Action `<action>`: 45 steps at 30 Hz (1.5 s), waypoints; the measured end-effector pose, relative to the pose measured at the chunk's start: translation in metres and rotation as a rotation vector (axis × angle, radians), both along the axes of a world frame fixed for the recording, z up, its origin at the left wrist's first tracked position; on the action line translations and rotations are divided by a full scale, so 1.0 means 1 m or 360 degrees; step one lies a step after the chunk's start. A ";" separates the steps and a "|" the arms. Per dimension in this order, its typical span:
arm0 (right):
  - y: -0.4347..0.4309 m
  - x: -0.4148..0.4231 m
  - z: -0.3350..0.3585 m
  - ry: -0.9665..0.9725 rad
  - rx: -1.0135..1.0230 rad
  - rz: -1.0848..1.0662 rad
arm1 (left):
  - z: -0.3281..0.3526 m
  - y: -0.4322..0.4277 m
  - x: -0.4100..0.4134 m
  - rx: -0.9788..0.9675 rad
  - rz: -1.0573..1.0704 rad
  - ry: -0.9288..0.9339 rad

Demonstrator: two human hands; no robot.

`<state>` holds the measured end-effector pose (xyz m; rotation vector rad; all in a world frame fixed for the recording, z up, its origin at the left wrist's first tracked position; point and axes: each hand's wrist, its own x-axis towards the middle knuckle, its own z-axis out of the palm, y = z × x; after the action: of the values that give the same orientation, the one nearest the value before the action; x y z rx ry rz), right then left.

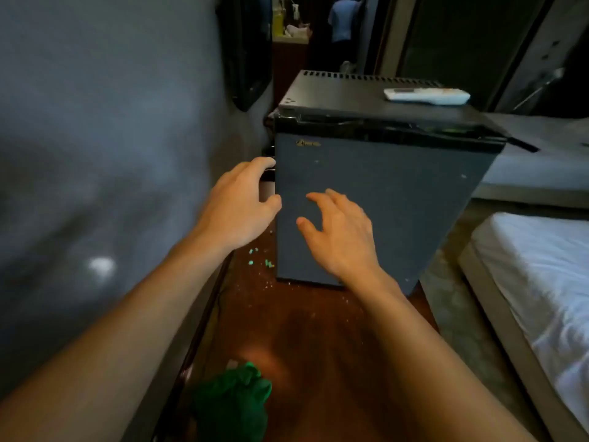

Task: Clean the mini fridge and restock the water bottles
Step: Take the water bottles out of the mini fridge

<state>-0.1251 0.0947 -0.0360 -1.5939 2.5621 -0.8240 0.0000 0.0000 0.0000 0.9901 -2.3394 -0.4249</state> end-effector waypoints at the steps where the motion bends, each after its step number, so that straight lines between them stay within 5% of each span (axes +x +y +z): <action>1: -0.011 -0.009 0.004 0.0051 -0.0024 0.0004 | 0.003 -0.007 -0.005 0.0004 0.0004 0.0019; 10: -0.113 -0.053 0.048 0.0320 -0.0143 -0.0041 | 0.026 -0.074 -0.033 0.0017 0.0071 0.0095; 19: -0.137 -0.041 0.021 0.0750 -0.0215 -0.0323 | 0.030 -0.110 -0.027 0.0038 0.0048 0.0106; 25: -0.129 -0.021 0.040 0.0439 -0.0253 -0.0371 | 0.030 -0.096 0.000 0.0039 -0.0058 0.0104; 32: -0.007 0.064 0.031 0.0220 -0.0657 -0.0682 | 0.029 -0.063 0.016 0.0019 -0.0180 0.0276; 37: 0.101 0.068 0.060 0.0416 -0.0360 -0.1003 | 0.028 -0.006 -0.005 0.0047 -0.0366 0.0282; 45: 0.251 0.007 0.071 0.0314 -0.0143 -0.1438 | 0.036 0.124 -0.057 0.0118 -0.0696 0.0239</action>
<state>-0.1179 0.3454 0.0355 -0.4523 3.4364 -0.8218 -0.0572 0.1238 0.0362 0.4499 -2.4074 -0.7321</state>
